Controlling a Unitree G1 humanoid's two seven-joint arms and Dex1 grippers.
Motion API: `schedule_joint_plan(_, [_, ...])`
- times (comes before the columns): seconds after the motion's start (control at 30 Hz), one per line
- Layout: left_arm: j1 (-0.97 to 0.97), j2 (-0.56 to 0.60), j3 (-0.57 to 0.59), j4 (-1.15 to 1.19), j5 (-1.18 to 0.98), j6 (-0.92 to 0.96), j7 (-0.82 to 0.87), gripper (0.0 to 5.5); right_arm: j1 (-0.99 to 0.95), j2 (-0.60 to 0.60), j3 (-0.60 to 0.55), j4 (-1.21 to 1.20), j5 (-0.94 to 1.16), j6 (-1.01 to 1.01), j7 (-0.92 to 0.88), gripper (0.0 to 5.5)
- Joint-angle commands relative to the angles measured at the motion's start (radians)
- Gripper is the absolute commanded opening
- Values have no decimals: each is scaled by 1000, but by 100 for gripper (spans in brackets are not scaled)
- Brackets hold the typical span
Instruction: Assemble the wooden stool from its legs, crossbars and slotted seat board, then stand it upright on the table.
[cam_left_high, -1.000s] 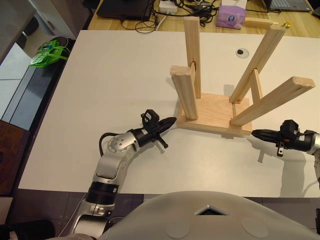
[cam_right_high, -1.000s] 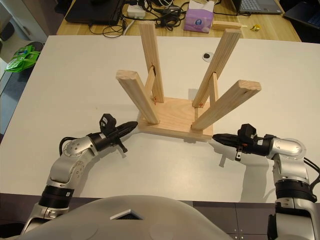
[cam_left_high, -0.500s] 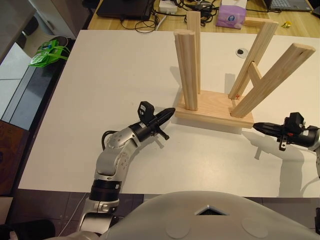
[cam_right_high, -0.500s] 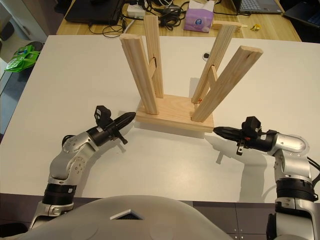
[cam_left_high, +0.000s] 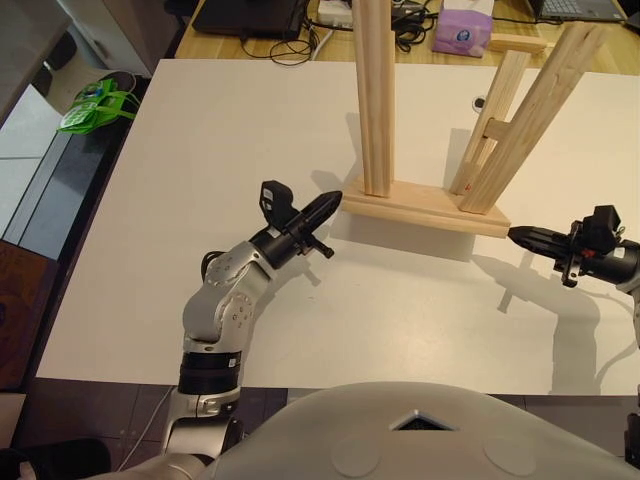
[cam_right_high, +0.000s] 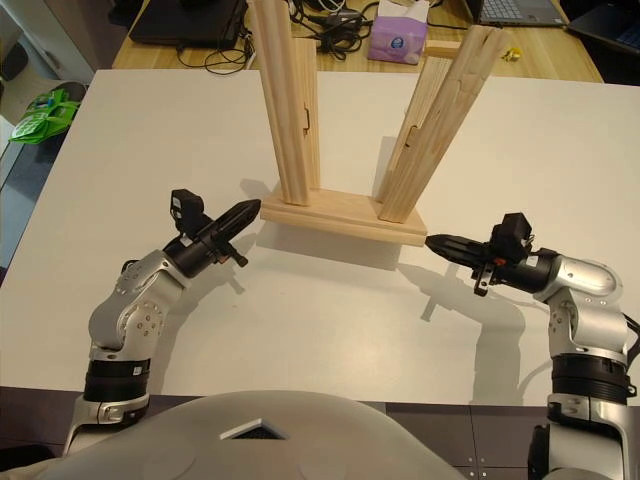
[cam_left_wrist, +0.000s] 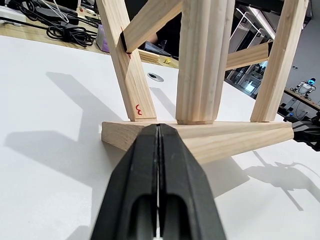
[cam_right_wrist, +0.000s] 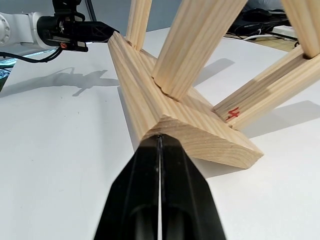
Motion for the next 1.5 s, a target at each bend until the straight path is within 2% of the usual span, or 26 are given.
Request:
schedule_joint_plan(0.03, [-25,-27,-41,-35,-37,29,-24,3,-13,34,15,-80,45,33,-6,0])
schedule_joint_plan(0.7, [-34,-55,-39,-35,-50,30,6,3,-28,57,-24,-90,93,113,-33,0])
schedule_joint_plan(1.0, [-37,-80,-2,-52,-103,47,32,3,-52,63,-49,-101,133,171,-48,0])
schedule_joint_plan(1.5, [-19,-56,-26,-7,-40,8,33,3,-18,51,-32,-79,87,125,-53,0])
